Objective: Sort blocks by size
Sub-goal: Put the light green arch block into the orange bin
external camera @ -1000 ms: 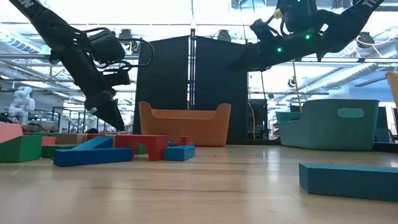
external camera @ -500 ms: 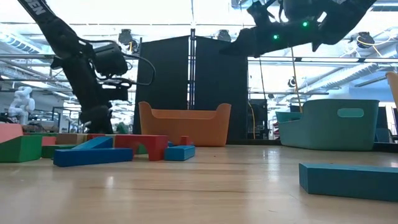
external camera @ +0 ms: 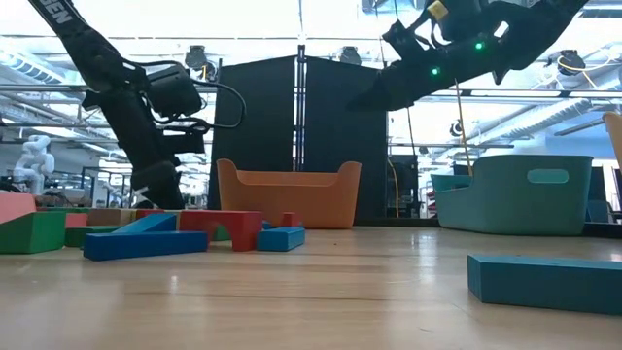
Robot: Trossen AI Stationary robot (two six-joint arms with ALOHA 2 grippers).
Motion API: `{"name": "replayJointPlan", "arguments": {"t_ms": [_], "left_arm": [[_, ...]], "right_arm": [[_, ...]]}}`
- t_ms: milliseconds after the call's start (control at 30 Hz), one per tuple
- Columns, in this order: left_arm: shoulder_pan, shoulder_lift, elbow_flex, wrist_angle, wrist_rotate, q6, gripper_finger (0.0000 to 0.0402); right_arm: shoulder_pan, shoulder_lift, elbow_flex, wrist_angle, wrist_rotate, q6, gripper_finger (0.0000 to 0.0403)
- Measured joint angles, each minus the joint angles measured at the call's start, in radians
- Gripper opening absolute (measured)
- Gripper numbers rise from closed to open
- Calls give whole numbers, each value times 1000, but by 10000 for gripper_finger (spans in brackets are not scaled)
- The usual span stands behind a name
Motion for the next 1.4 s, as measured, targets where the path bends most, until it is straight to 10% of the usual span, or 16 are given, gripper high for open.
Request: {"name": "replayJointPlan", "arguments": {"t_ms": [1400], "left_arm": [[0,-43,0,-57,35,-207,189]], "right_arm": [[0,-1,1,146,2,-96,157]]}}
